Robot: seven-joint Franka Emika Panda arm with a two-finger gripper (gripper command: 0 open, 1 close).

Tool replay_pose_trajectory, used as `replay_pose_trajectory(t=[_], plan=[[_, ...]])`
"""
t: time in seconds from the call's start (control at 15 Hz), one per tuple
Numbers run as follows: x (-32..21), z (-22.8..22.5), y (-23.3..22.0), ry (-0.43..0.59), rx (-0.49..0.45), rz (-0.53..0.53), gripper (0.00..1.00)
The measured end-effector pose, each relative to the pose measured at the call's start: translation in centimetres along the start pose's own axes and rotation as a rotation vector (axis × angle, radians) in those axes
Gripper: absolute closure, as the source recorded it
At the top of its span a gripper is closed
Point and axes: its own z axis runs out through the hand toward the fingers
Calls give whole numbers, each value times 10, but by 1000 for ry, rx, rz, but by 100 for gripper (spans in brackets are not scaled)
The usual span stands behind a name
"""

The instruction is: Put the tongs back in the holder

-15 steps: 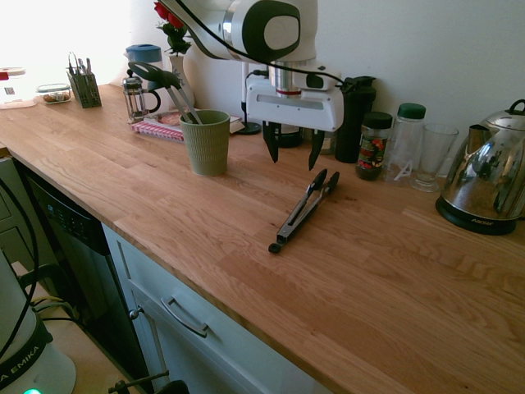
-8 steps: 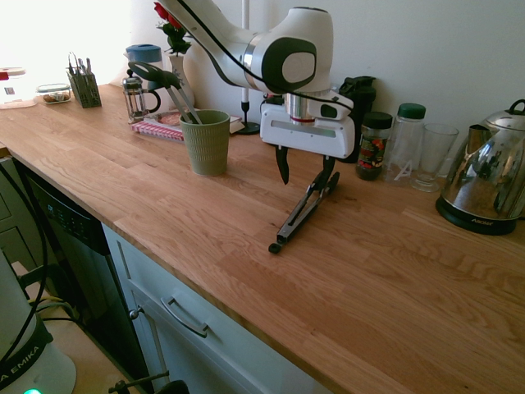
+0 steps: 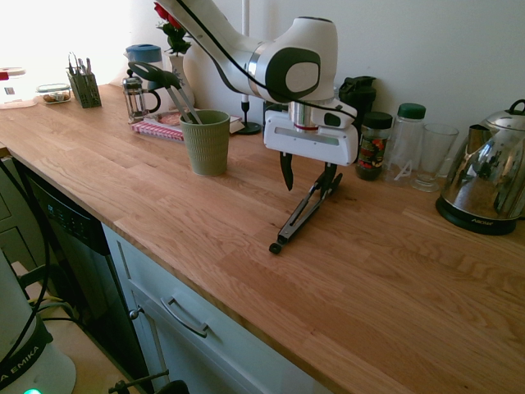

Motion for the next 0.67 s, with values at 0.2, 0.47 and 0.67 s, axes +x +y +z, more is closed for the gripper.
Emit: replay_pose_trajectory(t=[0.2, 0.47, 0.67], plan=[[4, 1, 1, 3, -1, 4, 100], [7, 1, 7, 5, -4, 16, 100], [8, 2, 10, 2, -7, 21, 100]])
